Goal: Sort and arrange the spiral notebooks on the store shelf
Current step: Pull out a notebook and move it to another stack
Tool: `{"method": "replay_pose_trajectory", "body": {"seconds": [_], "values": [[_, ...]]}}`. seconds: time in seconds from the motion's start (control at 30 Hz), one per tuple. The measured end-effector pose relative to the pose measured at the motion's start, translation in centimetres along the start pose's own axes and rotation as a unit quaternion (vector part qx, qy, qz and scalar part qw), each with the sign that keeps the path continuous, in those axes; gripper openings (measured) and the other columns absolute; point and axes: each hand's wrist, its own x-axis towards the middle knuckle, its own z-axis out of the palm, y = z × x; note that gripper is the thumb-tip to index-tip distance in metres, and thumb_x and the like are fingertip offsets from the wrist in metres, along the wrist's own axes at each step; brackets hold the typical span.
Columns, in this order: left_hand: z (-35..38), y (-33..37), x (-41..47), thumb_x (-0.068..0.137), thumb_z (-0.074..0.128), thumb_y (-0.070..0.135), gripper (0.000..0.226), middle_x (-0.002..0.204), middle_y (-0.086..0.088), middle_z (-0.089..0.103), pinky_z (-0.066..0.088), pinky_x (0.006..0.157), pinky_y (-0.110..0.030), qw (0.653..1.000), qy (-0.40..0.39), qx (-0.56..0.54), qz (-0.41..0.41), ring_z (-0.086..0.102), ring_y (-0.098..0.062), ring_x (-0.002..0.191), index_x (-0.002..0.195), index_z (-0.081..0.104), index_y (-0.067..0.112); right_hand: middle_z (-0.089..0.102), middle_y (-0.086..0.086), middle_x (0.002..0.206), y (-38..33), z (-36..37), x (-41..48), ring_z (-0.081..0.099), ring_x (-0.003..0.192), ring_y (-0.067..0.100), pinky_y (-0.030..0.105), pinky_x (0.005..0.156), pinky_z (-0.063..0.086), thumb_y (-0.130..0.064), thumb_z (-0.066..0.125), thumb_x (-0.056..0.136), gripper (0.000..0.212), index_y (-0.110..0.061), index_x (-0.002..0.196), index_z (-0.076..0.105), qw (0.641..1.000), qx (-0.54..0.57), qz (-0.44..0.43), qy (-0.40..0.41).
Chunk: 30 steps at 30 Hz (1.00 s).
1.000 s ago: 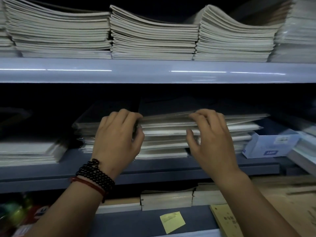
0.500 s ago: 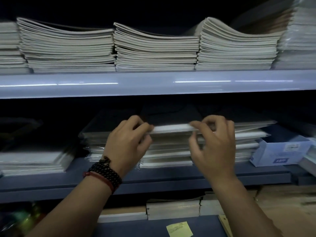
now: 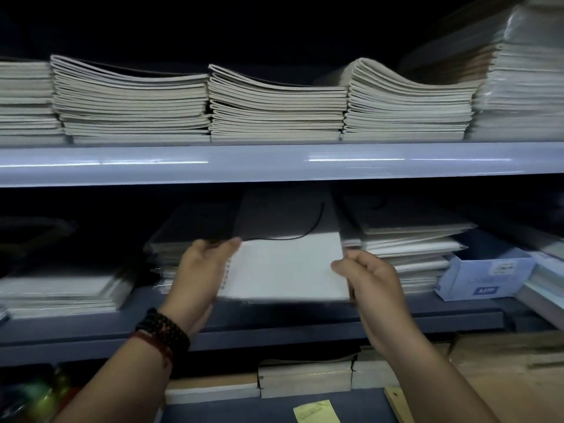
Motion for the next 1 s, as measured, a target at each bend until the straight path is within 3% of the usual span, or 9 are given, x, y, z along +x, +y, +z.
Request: {"method": "replay_pose_trajectory", "body": {"seconds": [0.13,0.23,0.3,0.43,0.57,0.7,0.8,0.9,1.0], "values": [[-0.4,0.4,-1.0,0.090,0.070,0.009,0.029,0.110,-0.014,0.076,0.056,0.093,-0.047,0.994,-0.088,-0.012,-0.064,0.074,-0.032,0.099,0.117,0.064,0.002,0.077,0.001,0.101,0.2,0.4,-0.9,0.073,0.095,0.022,0.037,0.081,0.055,-0.012,0.064,0.093,0.014,-0.015,0.106,0.069,0.998,0.032,0.032,-0.044],[-2.0,-0.7,-3.1,0.089,0.069,0.006,0.034,0.114,-0.010,0.075,0.054,0.094,-0.048,0.992,-0.106,-0.016,-0.068,0.073,-0.033,0.103,0.122,0.063,0.009,0.078,0.003,0.092,0.7,1.5,-1.4,0.075,0.082,0.022,0.032,0.068,0.057,-0.017,0.070,0.092,0.010,-0.015,0.102,0.069,1.000,0.021,0.010,-0.006],[-3.1,-1.5,-4.3,0.090,0.068,0.005,0.033,0.116,-0.009,0.075,0.054,0.094,-0.047,0.993,-0.096,-0.015,-0.062,0.073,-0.032,0.104,0.122,0.064,0.012,0.078,0.003,0.089,1.7,2.6,-1.9,0.075,0.078,0.021,0.028,0.060,0.056,-0.013,0.071,0.091,0.011,-0.016,0.101,0.070,1.000,0.010,0.006,-0.001],[-6.1,-2.5,-5.6,0.095,0.064,0.007,0.026,0.115,-0.009,0.075,0.052,0.097,-0.051,0.996,-0.048,-0.030,-0.067,0.072,-0.031,0.105,0.119,0.067,0.014,0.078,0.001,0.088,3.2,4.5,-3.3,0.075,0.079,0.019,0.032,0.067,0.060,-0.015,0.071,0.092,0.006,-0.013,0.097,0.068,0.998,-0.026,0.014,-0.061],[-8.3,-1.9,-6.9,0.096,0.063,0.010,0.021,0.112,-0.006,0.076,0.053,0.098,-0.046,0.999,-0.036,0.009,-0.031,0.072,-0.027,0.106,0.116,0.070,0.013,0.072,0.013,0.083,4.3,5.2,-3.9,0.064,0.073,0.020,0.028,0.065,0.045,-0.030,0.069,0.093,0.032,-0.002,0.079,0.062,0.996,-0.057,-0.013,-0.074],[-10.2,-1.3,-7.6,0.084,0.073,0.039,0.022,0.096,-0.005,0.071,0.053,0.089,-0.032,0.991,0.020,0.126,0.045,0.068,-0.021,0.092,0.102,0.075,0.026,0.051,0.005,0.076,3.8,5.2,-4.0,0.044,0.063,0.007,0.020,0.061,0.035,-0.038,0.072,0.088,0.033,-0.016,0.066,0.062,0.982,-0.141,-0.105,-0.069],[-11.3,-0.7,-8.0,0.085,0.073,0.039,0.015,0.087,-0.023,0.060,0.046,0.074,-0.024,0.980,0.051,0.164,0.100,0.056,-0.014,0.076,0.099,0.076,0.034,0.049,0.003,0.071,3.0,5.7,-4.3,0.043,0.062,0.017,0.030,0.060,0.037,-0.039,0.073,0.086,0.031,-0.015,0.068,0.062,0.973,-0.136,-0.167,-0.079],[-11.5,0.2,-8.4,0.093,0.067,0.022,0.013,0.077,-0.020,0.067,0.052,0.069,-0.034,0.986,0.044,0.103,0.124,0.060,-0.020,0.066,0.105,0.073,0.022,0.064,0.015,0.080,3.1,6.5,-4.5,0.059,0.073,0.032,0.046,0.068,0.049,-0.038,0.075,0.082,0.026,-0.012,0.080,0.071,0.973,-0.101,-0.193,-0.076],[-12.4,0.2,-8.4,0.093,0.063,0.012,0.020,0.092,-0.017,0.075,0.060,0.065,-0.031,0.994,0.039,-0.007,0.104,0.071,-0.025,0.070,0.111,0.067,0.003,0.067,0.014,0.085,3.3,7.4,-4.5,0.065,0.084,0.034,0.046,0.075,0.052,-0.043,0.082,0.077,0.028,-0.016,0.081,0.077,0.973,-0.046,-0.211,-0.084]]}}
